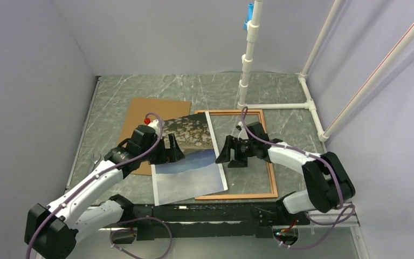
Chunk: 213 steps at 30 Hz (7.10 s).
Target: Put the photo into the frame
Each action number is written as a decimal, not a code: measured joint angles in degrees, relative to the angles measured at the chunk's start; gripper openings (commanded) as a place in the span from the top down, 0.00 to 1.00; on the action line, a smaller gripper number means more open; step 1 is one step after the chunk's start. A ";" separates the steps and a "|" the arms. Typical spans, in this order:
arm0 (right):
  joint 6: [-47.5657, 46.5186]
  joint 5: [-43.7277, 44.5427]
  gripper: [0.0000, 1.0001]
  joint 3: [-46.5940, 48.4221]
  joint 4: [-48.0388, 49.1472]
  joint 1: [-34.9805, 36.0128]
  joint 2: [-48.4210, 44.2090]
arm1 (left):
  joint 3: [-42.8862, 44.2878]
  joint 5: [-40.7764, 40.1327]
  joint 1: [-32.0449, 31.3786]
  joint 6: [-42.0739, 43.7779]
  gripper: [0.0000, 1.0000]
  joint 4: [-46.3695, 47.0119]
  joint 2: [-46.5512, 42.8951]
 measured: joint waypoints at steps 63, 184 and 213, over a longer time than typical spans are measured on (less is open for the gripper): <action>-5.29 46.73 1.00 46.58 -56.59 22.91 -4.96 | 1.81 -2.34 -2.12 -2.40 0.01 -0.57 -1.11; 2.32 27.02 0.07 12.83 -23.08 8.87 -15.13 | -20.87 17.35 0.96 -21.62 1.00 58.66 20.83; -0.28 29.99 0.07 17.77 -30.36 6.93 -18.62 | -4.15 23.78 -4.28 -10.34 1.00 30.82 21.35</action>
